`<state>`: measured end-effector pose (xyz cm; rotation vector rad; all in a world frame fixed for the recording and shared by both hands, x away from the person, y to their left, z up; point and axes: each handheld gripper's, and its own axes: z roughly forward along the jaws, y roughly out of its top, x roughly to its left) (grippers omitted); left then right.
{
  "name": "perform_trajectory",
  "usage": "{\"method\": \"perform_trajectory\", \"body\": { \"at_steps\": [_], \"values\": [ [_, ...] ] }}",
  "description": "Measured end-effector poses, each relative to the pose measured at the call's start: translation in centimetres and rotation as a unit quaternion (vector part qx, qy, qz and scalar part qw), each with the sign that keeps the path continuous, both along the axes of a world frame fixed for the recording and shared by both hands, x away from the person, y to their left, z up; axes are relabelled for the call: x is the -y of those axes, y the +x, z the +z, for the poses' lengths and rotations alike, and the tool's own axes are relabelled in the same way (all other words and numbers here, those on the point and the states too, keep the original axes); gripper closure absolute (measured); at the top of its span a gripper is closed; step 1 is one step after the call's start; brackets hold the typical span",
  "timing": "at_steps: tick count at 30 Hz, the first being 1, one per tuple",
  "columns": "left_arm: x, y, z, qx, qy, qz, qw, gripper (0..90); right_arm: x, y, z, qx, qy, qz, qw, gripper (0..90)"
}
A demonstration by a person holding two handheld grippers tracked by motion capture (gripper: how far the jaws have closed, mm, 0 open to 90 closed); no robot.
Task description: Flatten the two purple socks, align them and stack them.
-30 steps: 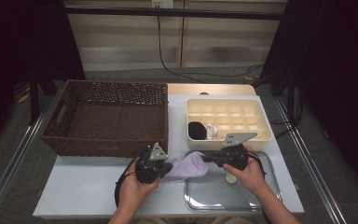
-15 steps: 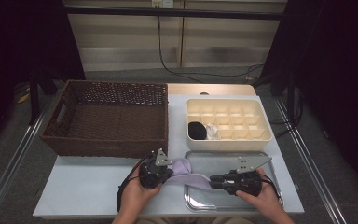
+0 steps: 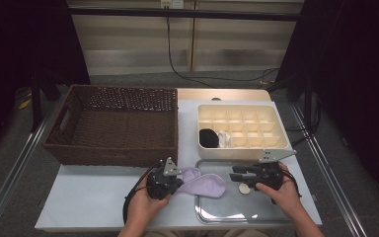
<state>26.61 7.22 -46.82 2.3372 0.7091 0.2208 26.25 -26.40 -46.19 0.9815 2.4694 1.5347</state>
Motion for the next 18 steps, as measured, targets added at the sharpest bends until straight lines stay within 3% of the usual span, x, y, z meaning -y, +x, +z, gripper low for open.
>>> {"method": "perform_trajectory", "body": {
  "at_steps": [7, 9, 13, 18],
  "values": [
    [-0.1, 0.1, -0.1, 0.001, -0.003, -0.004, 1.0, 86.6, -1.6, 1.6, -1.2, -0.01, -0.025, -0.02, 0.9994, 63.6],
    [-0.1, 0.1, 0.0, 0.0, 0.0, -0.005, 1.0, 86.4, -1.9, 2.0, -1.4, -0.012, -0.042, -0.026, 0.9987, 64.2],
    [-0.1, 0.1, -0.1, 0.001, -0.003, -0.005, 1.0, 85.8, -3.3, 2.2, -1.8, -0.017, -0.048, -0.003, 0.9987, 65.4],
    [-0.1, 0.0, -0.1, 0.003, -0.003, -0.001, 1.0, 84.2, -4.8, 1.0, -1.8, -0.021, -0.037, 0.032, 0.9986, 64.6]
  ]
}}
